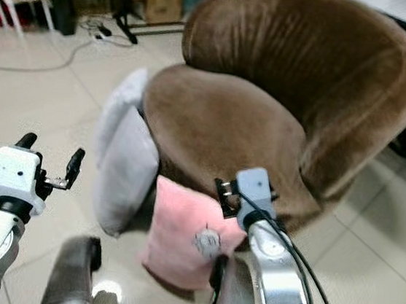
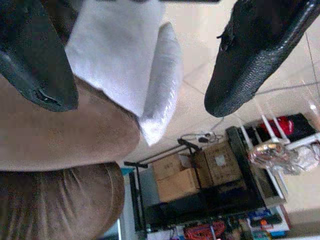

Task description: Move the pillow to the sofa from floor

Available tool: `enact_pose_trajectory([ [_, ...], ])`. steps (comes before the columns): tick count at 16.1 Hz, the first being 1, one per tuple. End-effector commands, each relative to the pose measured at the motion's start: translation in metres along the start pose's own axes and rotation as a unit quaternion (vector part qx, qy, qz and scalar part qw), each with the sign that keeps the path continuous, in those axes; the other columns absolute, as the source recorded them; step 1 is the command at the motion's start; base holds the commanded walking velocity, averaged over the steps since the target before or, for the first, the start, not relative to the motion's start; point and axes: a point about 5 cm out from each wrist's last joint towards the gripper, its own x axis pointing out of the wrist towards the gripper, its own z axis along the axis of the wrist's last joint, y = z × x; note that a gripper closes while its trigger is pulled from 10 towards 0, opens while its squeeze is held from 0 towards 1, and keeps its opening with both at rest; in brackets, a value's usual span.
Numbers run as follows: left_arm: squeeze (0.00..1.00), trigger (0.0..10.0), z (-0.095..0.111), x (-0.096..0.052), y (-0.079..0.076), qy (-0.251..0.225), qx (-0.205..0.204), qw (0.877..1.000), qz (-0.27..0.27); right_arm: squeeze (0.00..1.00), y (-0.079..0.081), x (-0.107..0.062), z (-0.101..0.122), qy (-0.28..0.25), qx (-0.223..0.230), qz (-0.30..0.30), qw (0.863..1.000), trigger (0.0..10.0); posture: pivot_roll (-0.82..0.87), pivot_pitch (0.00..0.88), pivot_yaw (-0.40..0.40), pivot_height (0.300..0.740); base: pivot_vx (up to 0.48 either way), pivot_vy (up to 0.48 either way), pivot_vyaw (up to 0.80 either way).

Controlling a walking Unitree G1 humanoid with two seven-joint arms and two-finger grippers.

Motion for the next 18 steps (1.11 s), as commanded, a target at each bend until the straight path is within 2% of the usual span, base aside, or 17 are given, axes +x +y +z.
enact_pose_trajectory([
  [1,0.00,10.0,-0.003,-0.001,-0.001,0.014,0.009,1.000,-0.013,0.81,0.001,0.006,0.000,0.007,-0.022,0.024,0.999,10.0,0.03,0.000,-0.066,0.481,0.000,0.000,0.00],
  [2,0.00,10.0,-0.006,-0.002,-0.003,0.023,0.011,0.999,-0.027,1.00,0.002,0.009,-0.003,0.019,-0.032,0.035,0.999,10.0,0.03,0.000,-0.066,0.481,0.000,0.000,0.00],
  [5,0.00,10.0,-0.013,-0.006,-0.007,0.045,0.019,0.997,-0.058,1.00,0.004,0.021,-0.009,0.036,-0.049,0.045,0.997,10.0,0.04,0.000,-0.067,0.481,0.000,0.000,0.00],
  [7,0.00,10.0,-0.019,-0.007,-0.010,0.061,0.034,0.992,-0.102,1.00,0.008,0.033,-0.015,0.054,-0.061,0.058,0.995,10.0,0.05,0.000,-0.070,0.481,0.000,0.000,0.00],
  [8,0.00,10.0,-0.022,-0.010,-0.011,0.069,0.042,0.987,-0.142,1.00,0.013,0.045,-0.020,0.075,-0.079,0.075,0.991,10.0,0.06,0.000,-0.071,0.481,0.000,0.000,0.00],
  [9,0.00,10.0,-0.022,-0.011,-0.009,0.073,0.043,0.985,-0.153,1.00,0.015,0.051,-0.022,0.093,-0.093,0.083,0.988,10.0,0.07,0.000,-0.070,0.481,0.000,0.000,0.00],
  [12,0.00,10.0,-0.013,-0.014,-0.005,0.069,0.045,0.980,-0.179,1.00,0.019,0.063,-0.023,0.120,-0.117,0.085,0.982,10.0,0.10,0.010,-0.075,0.481,0.000,0.000,0.00],
  [13,0.00,10.0,-0.009,-0.017,-0.002,0.068,0.045,0.980,-0.184,1.00,0.020,0.067,-0.022,0.124,-0.118,0.080,0.982,10.0,0.11,0.042,-0.077,0.481,0.000,0.000,0.00],
  [18,0.00,10.0,0.007,-0.030,0.008,0.062,0.047,0.977,-0.198,1.00,0.024,0.076,-0.011,0.120,-0.131,0.063,0.982,10.0,0.12,0.116,-0.093,0.481,0.000,0.000,0.00],
])
